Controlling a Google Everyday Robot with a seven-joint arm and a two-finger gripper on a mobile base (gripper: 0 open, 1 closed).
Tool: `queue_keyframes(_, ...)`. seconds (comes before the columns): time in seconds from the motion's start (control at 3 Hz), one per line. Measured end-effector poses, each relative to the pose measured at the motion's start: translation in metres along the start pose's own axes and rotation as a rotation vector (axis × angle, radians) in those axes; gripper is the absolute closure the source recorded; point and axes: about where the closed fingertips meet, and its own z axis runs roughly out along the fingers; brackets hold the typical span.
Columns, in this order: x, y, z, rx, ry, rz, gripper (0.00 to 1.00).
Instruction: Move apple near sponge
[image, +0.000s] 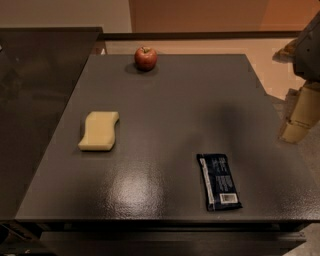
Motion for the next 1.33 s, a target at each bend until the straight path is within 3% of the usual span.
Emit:
queue_keyframes(0.33, -0.001, -0.001, -0.002, 0.012, -0.006, 0.0, 0.0)
queue_keyframes(0.67, -0.01, -0.012, -0.005, 0.033, -0.062, 0.004, 0.0)
queue_keyframes(1.33, -0.05, -0.05, 0.006, 0.08, -0.174, -0.01, 0.0)
